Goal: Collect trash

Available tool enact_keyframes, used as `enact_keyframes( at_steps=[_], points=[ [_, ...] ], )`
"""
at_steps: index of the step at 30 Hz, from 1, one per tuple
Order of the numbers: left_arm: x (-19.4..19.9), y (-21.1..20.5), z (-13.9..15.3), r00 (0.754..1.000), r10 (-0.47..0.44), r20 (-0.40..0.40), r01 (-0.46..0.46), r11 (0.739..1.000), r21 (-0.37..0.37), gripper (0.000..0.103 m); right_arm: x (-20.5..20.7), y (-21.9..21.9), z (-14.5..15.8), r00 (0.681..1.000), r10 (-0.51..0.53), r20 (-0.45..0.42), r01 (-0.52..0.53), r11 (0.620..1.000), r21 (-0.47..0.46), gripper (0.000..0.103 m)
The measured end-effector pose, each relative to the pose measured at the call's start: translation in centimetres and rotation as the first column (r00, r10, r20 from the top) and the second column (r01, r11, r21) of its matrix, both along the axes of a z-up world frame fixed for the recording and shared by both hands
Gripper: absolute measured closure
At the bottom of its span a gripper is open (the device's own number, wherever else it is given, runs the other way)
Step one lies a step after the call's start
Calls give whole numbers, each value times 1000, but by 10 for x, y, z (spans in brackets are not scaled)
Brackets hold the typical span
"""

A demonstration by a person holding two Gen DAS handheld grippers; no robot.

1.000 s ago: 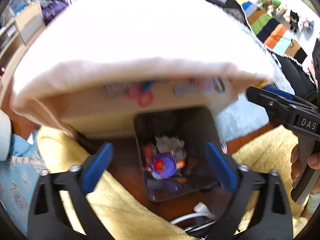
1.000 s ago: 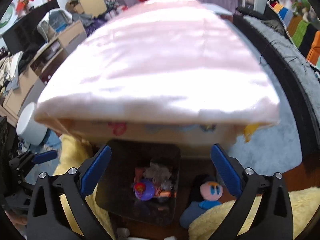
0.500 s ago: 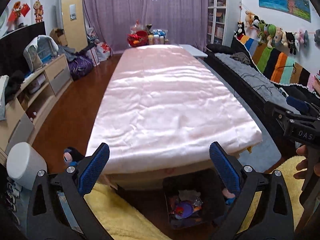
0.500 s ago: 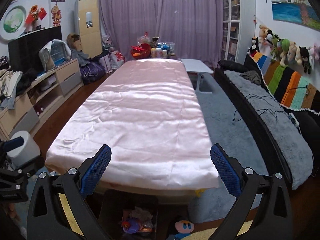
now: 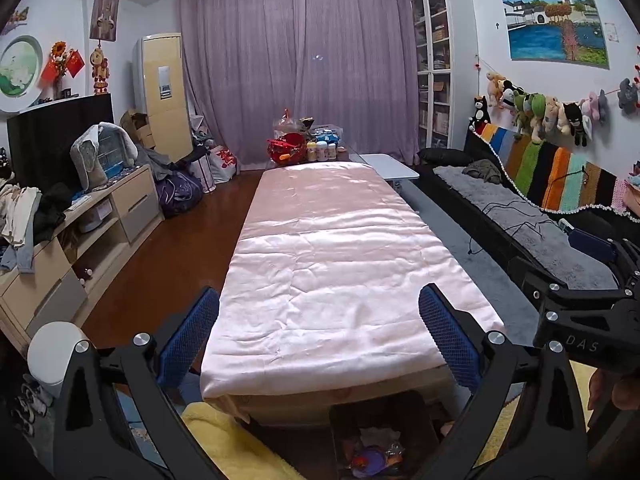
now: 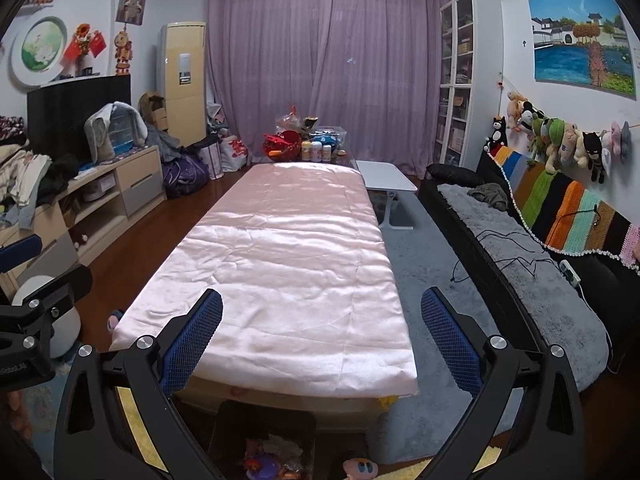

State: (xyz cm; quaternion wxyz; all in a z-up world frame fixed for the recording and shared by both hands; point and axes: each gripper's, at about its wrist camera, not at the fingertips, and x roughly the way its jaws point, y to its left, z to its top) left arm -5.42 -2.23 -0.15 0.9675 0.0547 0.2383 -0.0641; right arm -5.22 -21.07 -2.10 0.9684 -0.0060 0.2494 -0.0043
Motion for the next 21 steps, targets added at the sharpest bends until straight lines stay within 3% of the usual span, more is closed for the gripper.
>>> enact_keyframes(
  at_steps=[21],
  points=[
    [0,6,-12,999,13,-31,-13,1000,2,8,-6,4,-6,1000,-24,-12,23,999,-44,3]
  ],
)
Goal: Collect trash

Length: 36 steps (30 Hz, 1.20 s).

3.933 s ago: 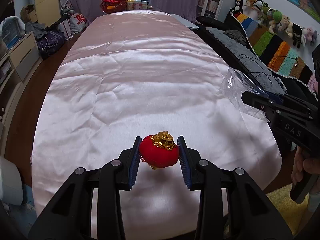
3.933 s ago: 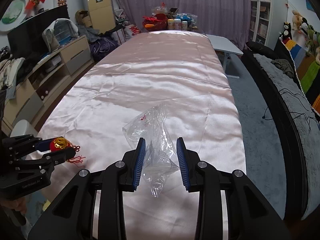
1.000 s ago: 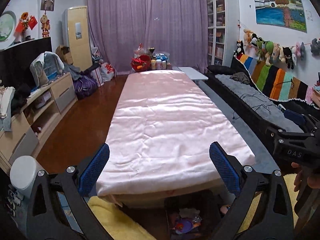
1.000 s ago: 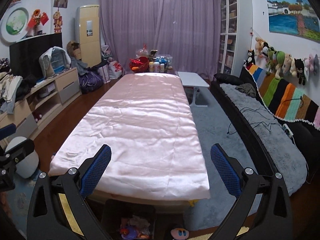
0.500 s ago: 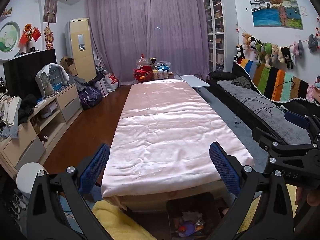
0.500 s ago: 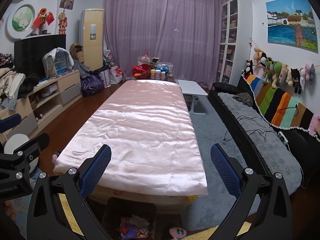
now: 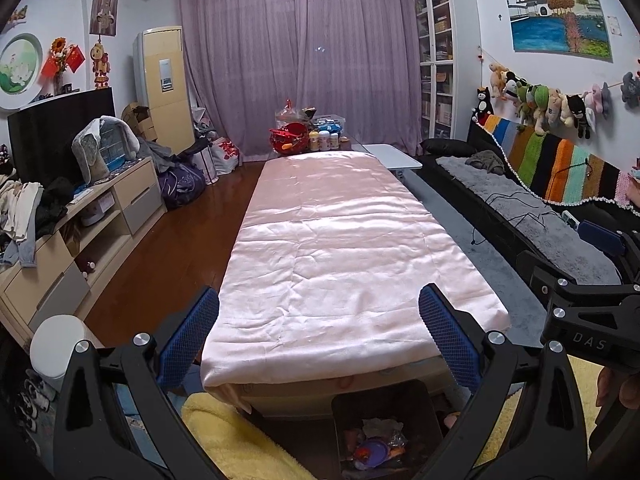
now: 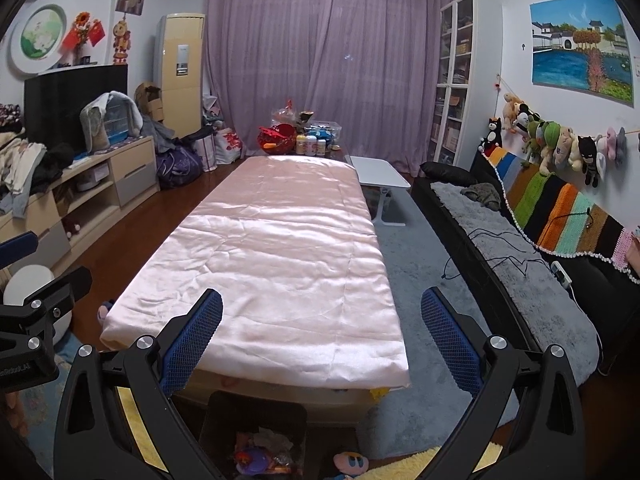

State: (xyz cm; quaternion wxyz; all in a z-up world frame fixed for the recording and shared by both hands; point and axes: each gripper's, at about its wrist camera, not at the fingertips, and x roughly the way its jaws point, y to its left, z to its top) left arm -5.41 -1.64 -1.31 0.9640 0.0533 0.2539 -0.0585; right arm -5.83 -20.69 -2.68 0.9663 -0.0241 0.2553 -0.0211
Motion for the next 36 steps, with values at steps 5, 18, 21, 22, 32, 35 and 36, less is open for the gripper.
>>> enact_keyframes(
  at_steps=[5,18,21,22,32,35,36],
  points=[
    [2,3,-3,1000,11,-11,-11,1000,-22,8,0,-2,0,1000,-4,-4,4,1000,12,3],
    [1,11,-1,1000,24,-13,-24,998,-50,8,-1,-4,-1,1000,-13,-6,13,1000,19,3],
    [0,12,-1,1000,29,-11,-30,998,-54,8,-1,-4,-1,1000,-9,-7,9,1000,20,3],
    [0,12,-1,999,30,-11,-31,998,-55,8,-1,-4,-2,1000,-7,-7,7,1000,20,3],
    [1,13,-1,999,37,-10,-37,997,-60,8,-2,-2,-2,1000,0,-9,1,1000,21,3],
    [0,14,0,999,40,-8,-41,997,-66,8,-2,-2,-2,1000,-1,-10,1,1000,21,3],
    [0,15,0,999,42,-8,-42,997,-67,8,-2,-2,-2,1000,-2,-9,2,1000,22,3]
  ],
)
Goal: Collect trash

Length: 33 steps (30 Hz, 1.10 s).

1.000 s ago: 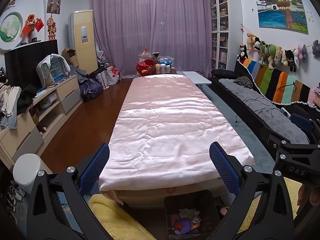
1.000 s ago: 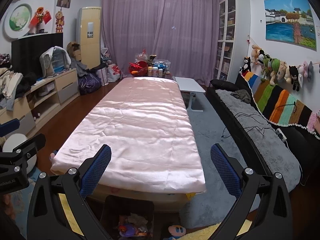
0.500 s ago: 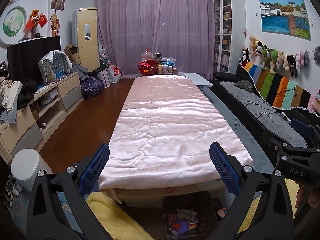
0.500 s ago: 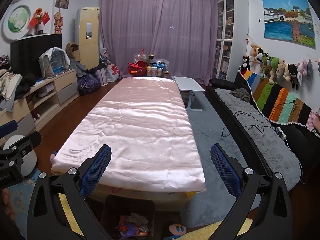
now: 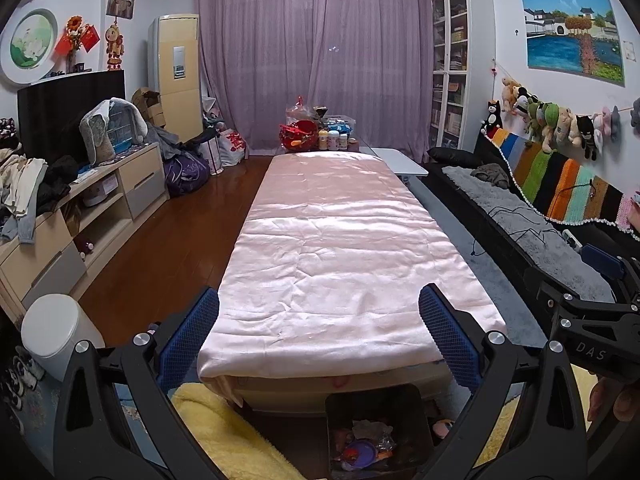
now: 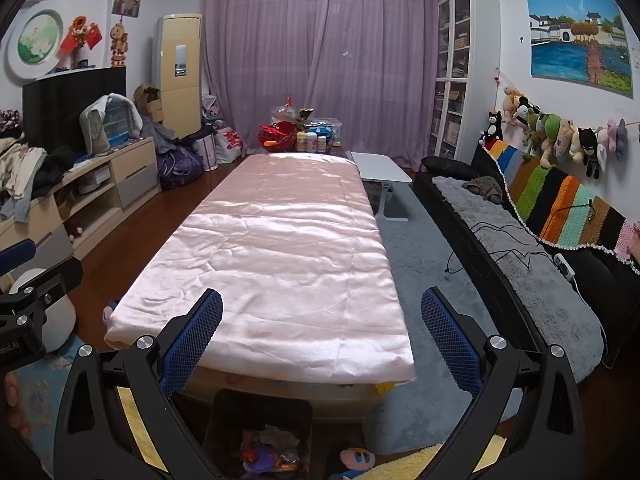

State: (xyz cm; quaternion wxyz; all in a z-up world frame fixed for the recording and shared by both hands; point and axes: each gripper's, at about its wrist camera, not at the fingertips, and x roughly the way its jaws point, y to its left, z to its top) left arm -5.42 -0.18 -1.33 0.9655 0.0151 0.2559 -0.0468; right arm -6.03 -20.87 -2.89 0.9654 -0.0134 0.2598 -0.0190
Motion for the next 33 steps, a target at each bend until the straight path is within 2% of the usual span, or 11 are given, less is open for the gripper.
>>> enact_keyframes(
  at_steps=[33],
  points=[
    [-1,1,-3,1000,-4,-1,4,1000,4,8,-3,-1,7,1000,-4,14,3,1000,11,3]
  ],
)
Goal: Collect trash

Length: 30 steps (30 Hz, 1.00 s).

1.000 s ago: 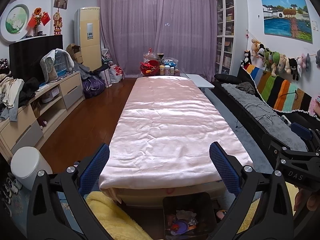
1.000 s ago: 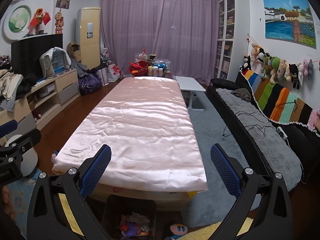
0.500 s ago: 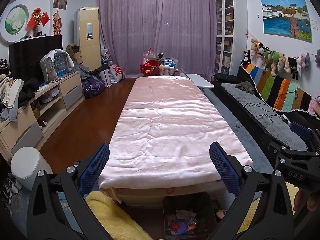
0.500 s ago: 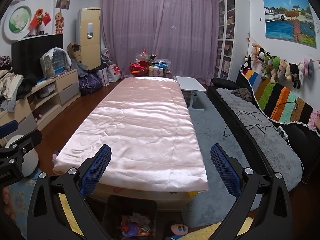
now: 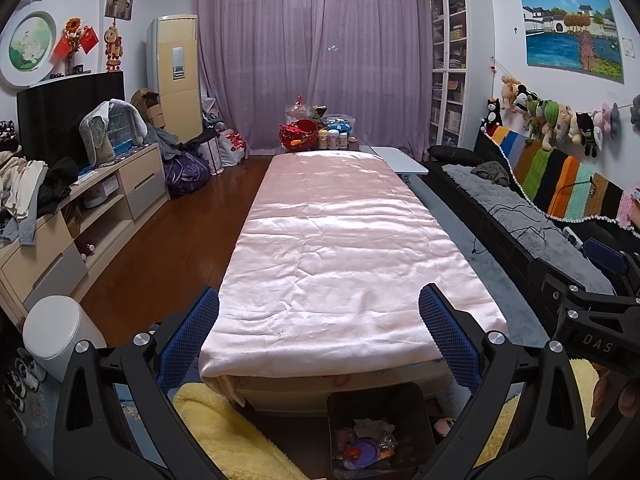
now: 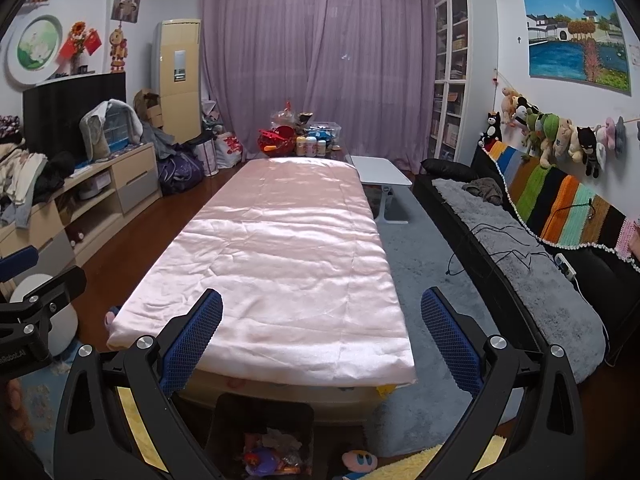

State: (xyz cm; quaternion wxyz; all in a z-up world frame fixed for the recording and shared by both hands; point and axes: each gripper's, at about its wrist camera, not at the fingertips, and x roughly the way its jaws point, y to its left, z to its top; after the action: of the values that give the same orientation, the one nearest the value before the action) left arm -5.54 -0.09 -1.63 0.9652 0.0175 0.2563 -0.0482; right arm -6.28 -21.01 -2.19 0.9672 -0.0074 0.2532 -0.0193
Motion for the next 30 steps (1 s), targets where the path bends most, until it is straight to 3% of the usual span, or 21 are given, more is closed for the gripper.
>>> enact_keyframes(
  at_steps=[30],
  points=[
    [-1,-2,2,1000,-3,1,3,1000,-7,8,-2,-5,-3,1000,-8,3,8,1000,12,3]
  ],
)
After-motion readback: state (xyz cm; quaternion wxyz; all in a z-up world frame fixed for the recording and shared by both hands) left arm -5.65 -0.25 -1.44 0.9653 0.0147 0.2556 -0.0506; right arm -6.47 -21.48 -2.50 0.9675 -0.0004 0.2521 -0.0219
